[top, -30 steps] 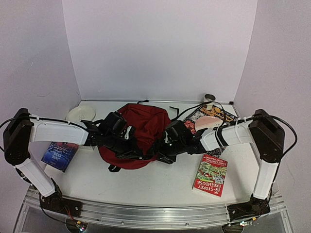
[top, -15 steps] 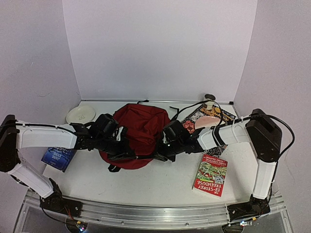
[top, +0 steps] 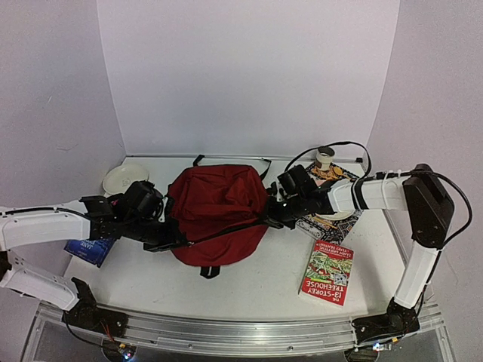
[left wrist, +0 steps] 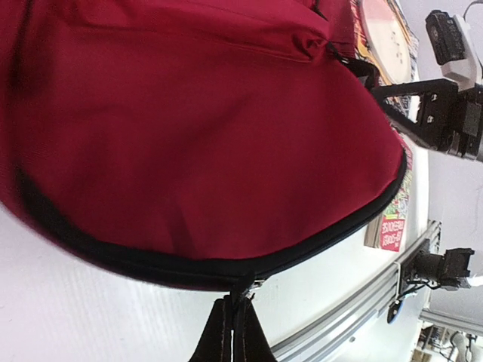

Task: Pack the student bag
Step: Unzip the largest pocket of the student bag, then hold the student bag at the center of the board.

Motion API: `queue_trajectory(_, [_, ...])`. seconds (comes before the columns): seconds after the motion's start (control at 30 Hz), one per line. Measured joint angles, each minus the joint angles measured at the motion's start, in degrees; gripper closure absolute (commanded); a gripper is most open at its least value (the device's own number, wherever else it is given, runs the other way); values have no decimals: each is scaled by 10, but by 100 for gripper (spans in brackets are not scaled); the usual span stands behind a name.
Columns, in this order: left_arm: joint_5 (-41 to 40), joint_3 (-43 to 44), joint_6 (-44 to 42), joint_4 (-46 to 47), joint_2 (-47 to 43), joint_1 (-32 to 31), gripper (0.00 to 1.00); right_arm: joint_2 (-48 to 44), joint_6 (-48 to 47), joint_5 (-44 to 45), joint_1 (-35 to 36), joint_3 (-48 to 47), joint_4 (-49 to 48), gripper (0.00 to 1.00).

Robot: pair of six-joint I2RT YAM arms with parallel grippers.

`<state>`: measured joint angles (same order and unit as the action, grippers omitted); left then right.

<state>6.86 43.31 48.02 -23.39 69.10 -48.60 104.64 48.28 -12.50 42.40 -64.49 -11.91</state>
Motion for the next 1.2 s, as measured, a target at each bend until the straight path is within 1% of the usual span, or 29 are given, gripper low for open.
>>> queue_trajectory(0.13, [-28, -7, 4, -25, -33, 0, 100, 0, -35, 2, -37, -18, 27, 100])
queue_trajectory(0.23, [-41, -7, 9, -23, -45, -2, 100, 0, -57, -4, -42, -40, 38, 100])
queue_trajectory(0.27, [-44, -7, 11, -26, -46, -2, 100, 0, -63, -7, -42, -46, 40, 98])
queue_trajectory(0.4, [-43, -6, 13, -32, -39, -2, 100, 0, -77, -14, -42, -56, 45, 80])
queue_trajectory(0.5, [-27, -5, 15, -29, -19, -2, 100, 0, -83, -2, -34, -56, 50, 69])
queue_trajectory(0.63, [11, -5, 26, 10, 15, -2, 100, -21, -85, 17, -14, -47, 51, 51])
queue_trajectory(0.73, [37, -2, 33, 46, 46, -2, 100, -54, -77, 29, 18, -37, 52, 43])
queue_trajectory(0.87, [67, 26, 35, 80, 98, -2, 100, -94, -64, 42, 59, -26, 50, 33])
queue_trajectory(1.03, [92, 72, 34, 115, 142, -4, 100, -112, -14, 62, 100, 0, 42, 17])
queue_trajectory(1.2, [110, 107, 34, 147, 179, -8, 100, -113, 76, 76, 117, 66, 16, 13])
